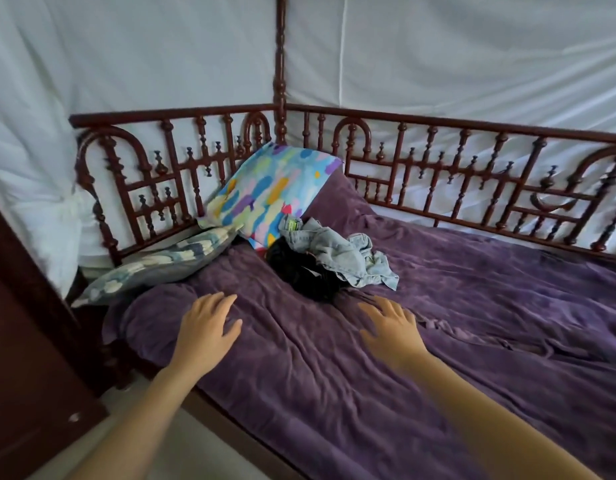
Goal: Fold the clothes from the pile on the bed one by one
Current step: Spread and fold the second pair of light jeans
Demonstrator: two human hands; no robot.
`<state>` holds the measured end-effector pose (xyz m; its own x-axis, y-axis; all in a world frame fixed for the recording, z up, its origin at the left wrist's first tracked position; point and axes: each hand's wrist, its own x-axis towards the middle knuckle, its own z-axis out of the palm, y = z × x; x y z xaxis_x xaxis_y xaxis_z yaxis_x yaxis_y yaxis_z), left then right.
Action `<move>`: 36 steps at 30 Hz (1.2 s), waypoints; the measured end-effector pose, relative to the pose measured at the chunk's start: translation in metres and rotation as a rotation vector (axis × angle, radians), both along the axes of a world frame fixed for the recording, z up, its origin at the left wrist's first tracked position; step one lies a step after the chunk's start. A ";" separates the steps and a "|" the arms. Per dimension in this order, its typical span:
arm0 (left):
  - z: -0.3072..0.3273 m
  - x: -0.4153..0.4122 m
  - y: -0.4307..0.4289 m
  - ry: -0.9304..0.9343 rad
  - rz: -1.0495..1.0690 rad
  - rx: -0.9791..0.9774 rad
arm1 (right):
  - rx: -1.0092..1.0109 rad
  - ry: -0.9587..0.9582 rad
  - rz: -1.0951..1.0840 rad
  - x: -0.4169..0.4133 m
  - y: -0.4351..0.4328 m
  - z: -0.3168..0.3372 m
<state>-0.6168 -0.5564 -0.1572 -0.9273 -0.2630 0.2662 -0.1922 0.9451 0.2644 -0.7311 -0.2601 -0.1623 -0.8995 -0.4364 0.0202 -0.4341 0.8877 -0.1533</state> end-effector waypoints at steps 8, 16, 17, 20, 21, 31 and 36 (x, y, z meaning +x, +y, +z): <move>-0.017 -0.061 -0.049 -0.100 -0.022 -0.069 | -0.044 -0.058 0.021 -0.079 -0.061 -0.015; -0.029 -0.139 -0.100 -0.102 0.034 0.008 | -0.076 -0.166 0.035 -0.150 -0.132 -0.037; -0.035 -0.145 -0.103 -0.112 0.035 0.033 | -0.069 -0.185 0.030 -0.155 -0.138 -0.041; -0.060 -0.161 -0.114 -0.168 0.002 0.070 | -0.034 -0.229 0.009 -0.165 -0.152 -0.055; -0.066 -0.169 -0.120 -0.183 -0.013 0.081 | -0.026 -0.240 -0.008 -0.170 -0.156 -0.059; -0.084 -0.300 -0.192 -0.177 -0.302 0.165 | 0.000 -0.228 -0.334 -0.221 -0.209 -0.061; -0.088 -0.361 -0.221 -0.188 -0.349 0.152 | 0.023 -0.235 -0.412 -0.250 -0.234 -0.063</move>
<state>-0.9774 -0.7770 -0.2448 -0.9964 0.0526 0.0667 0.0749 0.9149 0.3967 -0.9815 -0.4946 -0.2253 -0.9769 -0.0405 -0.2099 -0.0015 0.9831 -0.1831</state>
